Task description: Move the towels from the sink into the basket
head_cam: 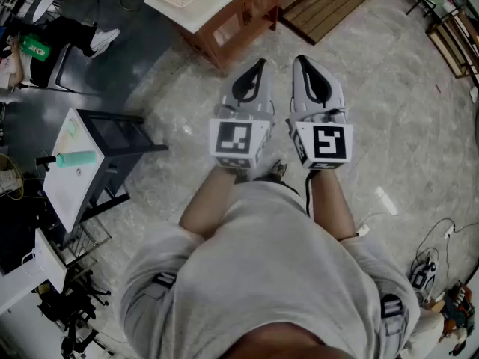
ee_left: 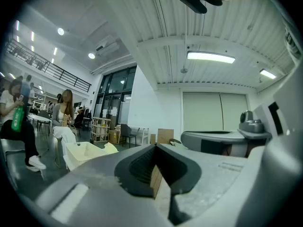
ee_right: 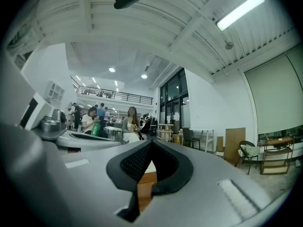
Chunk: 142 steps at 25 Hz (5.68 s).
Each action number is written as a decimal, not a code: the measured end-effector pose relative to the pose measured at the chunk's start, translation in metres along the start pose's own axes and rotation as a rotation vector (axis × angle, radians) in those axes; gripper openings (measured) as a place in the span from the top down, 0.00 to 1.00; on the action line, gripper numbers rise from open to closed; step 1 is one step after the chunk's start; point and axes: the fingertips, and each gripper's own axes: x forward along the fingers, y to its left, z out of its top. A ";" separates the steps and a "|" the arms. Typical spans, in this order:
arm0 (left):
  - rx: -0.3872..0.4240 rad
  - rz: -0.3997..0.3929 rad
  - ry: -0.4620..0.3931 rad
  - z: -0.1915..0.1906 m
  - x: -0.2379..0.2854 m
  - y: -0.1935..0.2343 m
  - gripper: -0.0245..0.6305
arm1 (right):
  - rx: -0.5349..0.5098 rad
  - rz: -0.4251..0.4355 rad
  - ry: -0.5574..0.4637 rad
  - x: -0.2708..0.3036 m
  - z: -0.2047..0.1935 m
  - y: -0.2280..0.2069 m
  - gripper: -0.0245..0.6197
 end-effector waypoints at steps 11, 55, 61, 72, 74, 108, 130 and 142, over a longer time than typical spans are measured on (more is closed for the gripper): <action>-0.030 0.049 0.020 -0.013 0.028 -0.018 0.93 | 0.017 0.022 0.010 -0.004 -0.014 -0.040 0.95; -0.152 0.165 0.080 -0.030 0.518 0.287 0.93 | -0.050 0.312 0.162 0.582 -0.092 -0.212 0.95; -0.198 0.312 0.133 -0.043 0.608 0.343 0.93 | -0.064 0.439 0.211 0.690 -0.110 -0.252 0.95; -0.297 0.494 0.238 -0.104 0.658 0.407 0.93 | -0.057 0.573 0.362 0.769 -0.191 -0.256 0.95; -0.310 0.511 0.251 -0.113 0.663 0.414 0.93 | -0.063 0.591 0.375 0.779 -0.200 -0.253 0.95; -0.472 0.664 0.432 -0.208 0.661 0.491 0.93 | -0.372 0.667 0.759 0.856 -0.385 -0.221 0.92; -0.361 0.713 0.266 -0.113 0.599 0.495 0.93 | -0.220 0.678 0.431 0.840 -0.207 -0.167 0.94; -0.324 0.826 0.168 -0.072 0.528 0.506 0.93 | -0.221 0.838 0.261 0.797 -0.125 -0.083 0.94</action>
